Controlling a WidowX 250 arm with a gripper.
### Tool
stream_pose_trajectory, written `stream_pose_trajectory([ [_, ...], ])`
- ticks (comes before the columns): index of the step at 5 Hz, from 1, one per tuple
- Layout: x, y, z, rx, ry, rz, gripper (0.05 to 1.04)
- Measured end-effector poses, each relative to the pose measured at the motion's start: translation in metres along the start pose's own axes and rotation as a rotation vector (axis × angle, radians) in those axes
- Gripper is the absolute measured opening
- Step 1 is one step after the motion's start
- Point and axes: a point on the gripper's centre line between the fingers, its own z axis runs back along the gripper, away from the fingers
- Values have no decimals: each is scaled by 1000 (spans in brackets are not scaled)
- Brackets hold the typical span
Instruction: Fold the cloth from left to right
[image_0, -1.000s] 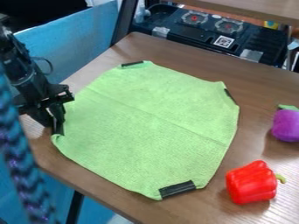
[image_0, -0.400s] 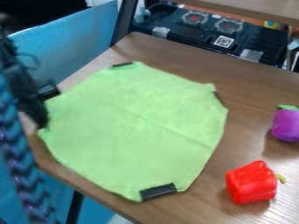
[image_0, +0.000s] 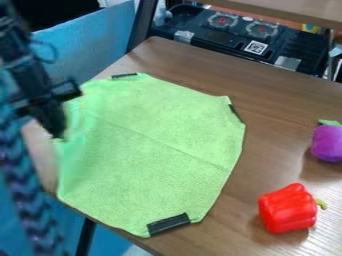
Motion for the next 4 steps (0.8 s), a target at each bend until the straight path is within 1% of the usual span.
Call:
stream_pose_trajectory([
  [1,-16,-27,10,-26,-74,-43,52],
  [2,-30,-57,9,-19,-68,-56,52],
  [3,-34,-89,11,-3,-80,-54,52],
  [4,-34,-122,17,5,-117,-84,52],
])
